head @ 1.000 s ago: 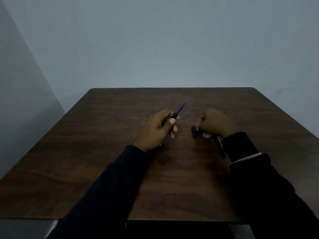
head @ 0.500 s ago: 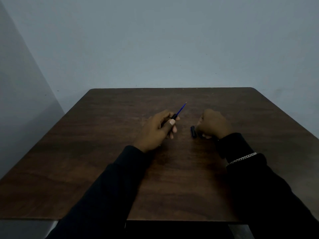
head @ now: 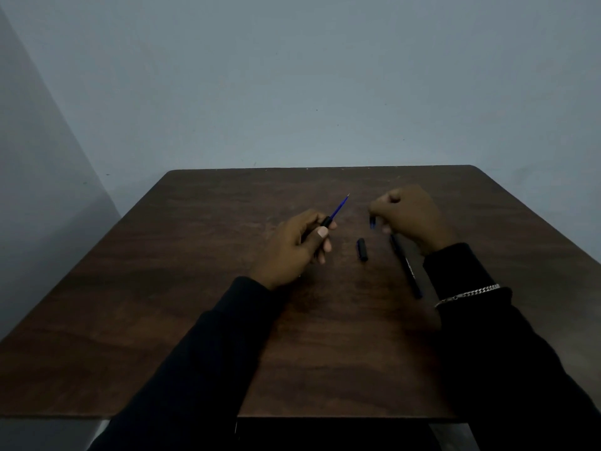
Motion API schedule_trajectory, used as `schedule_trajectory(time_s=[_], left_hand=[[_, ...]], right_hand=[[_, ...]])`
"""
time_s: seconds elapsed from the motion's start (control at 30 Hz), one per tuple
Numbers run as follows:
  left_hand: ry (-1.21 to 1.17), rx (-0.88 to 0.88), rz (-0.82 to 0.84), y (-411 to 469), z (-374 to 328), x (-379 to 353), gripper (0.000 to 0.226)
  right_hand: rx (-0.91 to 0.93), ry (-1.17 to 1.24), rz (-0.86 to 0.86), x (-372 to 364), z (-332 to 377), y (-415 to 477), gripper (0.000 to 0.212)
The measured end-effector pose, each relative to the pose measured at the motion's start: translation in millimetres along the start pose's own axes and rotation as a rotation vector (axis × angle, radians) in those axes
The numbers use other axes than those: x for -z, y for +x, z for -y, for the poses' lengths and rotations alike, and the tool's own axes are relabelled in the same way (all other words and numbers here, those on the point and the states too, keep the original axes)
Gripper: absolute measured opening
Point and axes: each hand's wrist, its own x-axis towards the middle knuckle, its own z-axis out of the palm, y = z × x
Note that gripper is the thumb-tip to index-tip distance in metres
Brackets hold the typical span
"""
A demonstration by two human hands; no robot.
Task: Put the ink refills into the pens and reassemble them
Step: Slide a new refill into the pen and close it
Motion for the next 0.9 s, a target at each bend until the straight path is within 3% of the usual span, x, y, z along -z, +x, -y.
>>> schedule_trajectory(time_s=[0.13, 0.23, 0.47, 0.9], left_hand=[[-0.01, 0.012, -0.005, 0, -1, -1, 0.02], [-0.002, 0.019, -0.005, -1, -3, -1, 0.019], [0.007, -0.001, -0.006, -1, -4, 0, 0.02], [0.053, 0.027, 0.003, -2, -8, 1, 0.02]], right_hand=[[0.038, 0.59, 0.078, 4, 11, -4, 0.011], [0.086, 0.781, 0.134, 4, 19, -9, 0.012], [0.126, 0.792, 0.188, 3, 21, -12, 0.017], [0.17, 0.71, 0.241, -5, 14, -6, 0.005]])
